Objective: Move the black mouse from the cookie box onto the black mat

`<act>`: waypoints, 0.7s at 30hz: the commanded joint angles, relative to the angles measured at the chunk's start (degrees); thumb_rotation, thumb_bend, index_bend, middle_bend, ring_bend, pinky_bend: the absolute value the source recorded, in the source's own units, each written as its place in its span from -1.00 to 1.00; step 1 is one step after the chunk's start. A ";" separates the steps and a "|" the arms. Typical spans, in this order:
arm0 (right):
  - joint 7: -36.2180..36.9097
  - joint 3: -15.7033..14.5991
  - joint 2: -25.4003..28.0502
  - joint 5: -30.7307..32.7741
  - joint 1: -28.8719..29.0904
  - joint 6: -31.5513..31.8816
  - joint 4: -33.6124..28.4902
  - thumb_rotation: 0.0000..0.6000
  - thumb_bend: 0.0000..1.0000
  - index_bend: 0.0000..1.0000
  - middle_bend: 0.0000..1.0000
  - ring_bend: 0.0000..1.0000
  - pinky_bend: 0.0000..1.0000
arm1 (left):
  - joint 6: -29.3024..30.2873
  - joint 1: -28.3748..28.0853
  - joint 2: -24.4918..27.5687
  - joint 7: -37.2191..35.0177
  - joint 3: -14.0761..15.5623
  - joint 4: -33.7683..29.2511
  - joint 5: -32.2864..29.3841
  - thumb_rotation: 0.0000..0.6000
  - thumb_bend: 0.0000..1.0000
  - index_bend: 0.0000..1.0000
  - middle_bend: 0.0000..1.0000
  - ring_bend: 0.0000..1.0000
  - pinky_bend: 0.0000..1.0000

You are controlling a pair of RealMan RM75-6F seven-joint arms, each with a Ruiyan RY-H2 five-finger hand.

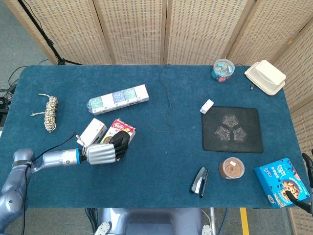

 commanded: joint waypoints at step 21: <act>0.45 -0.18 0.21 -0.36 -0.10 0.16 -0.07 1.00 -1.00 -1.00 -1.00 -1.00 -1.00 | 4.09 -2.49 0.40 2.09 -0.08 -2.57 -2.49 1.00 -0.47 0.02 -0.23 -0.45 -0.20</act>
